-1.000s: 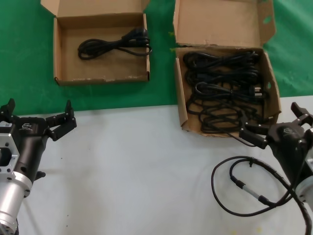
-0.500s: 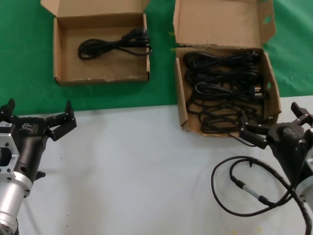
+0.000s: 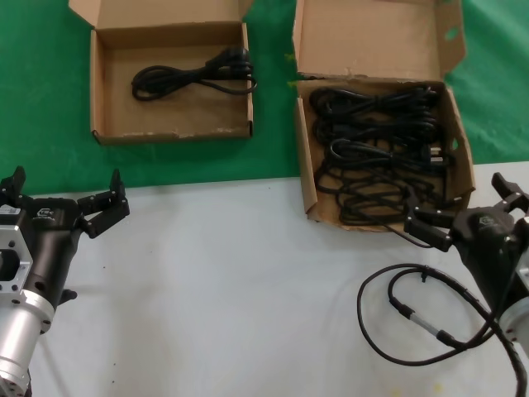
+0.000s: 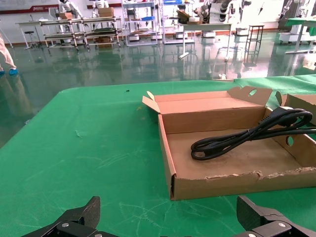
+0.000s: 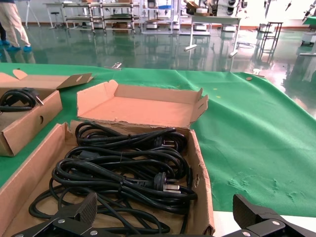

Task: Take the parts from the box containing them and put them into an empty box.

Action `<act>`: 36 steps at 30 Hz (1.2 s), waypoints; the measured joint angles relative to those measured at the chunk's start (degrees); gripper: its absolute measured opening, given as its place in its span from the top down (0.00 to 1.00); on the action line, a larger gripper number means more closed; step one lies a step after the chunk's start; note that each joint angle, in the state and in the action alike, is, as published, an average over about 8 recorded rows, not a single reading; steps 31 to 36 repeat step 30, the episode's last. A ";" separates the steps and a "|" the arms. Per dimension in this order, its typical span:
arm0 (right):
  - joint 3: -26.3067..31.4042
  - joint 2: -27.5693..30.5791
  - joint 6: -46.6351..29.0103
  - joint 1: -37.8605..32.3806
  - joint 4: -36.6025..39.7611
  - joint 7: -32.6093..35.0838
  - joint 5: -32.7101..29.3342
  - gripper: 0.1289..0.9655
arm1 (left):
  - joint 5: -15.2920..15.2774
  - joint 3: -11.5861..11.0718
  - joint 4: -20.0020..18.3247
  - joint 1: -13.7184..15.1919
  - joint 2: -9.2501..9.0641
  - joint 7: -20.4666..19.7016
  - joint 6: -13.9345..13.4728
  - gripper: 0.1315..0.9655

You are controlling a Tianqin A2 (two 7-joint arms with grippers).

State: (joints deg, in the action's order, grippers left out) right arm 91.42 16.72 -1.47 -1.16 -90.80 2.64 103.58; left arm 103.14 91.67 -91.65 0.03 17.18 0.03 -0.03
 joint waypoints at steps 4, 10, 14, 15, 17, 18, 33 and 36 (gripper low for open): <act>0.00 0.00 0.00 0.00 0.00 0.00 0.00 0.00 | 0.00 0.00 0.00 0.00 0.00 0.00 0.00 0.00; 0.00 0.00 0.00 0.00 0.00 0.00 0.00 0.00 | 0.00 0.00 0.00 0.00 0.00 0.00 0.00 0.00; 0.00 0.00 0.00 0.00 0.00 0.00 0.00 0.00 | 0.00 0.00 0.00 0.00 0.00 0.00 0.00 0.00; 0.00 0.00 0.00 0.00 0.00 0.00 0.00 0.00 | 0.00 0.00 0.00 0.00 0.00 0.00 0.00 0.00; 0.00 0.00 0.00 0.00 0.00 0.00 0.00 0.00 | 0.00 0.00 0.00 0.00 0.00 0.00 0.00 0.00; 0.00 0.00 0.00 0.00 0.00 0.00 0.00 0.00 | 0.00 0.00 0.00 0.00 0.00 0.00 0.00 0.00; 0.00 0.00 0.00 0.00 0.00 0.00 0.00 0.00 | 0.00 0.00 0.00 0.00 0.00 0.00 0.00 0.00; 0.00 0.00 0.00 0.00 0.00 0.00 0.00 0.00 | 0.00 0.00 0.00 0.00 0.00 0.00 0.00 0.00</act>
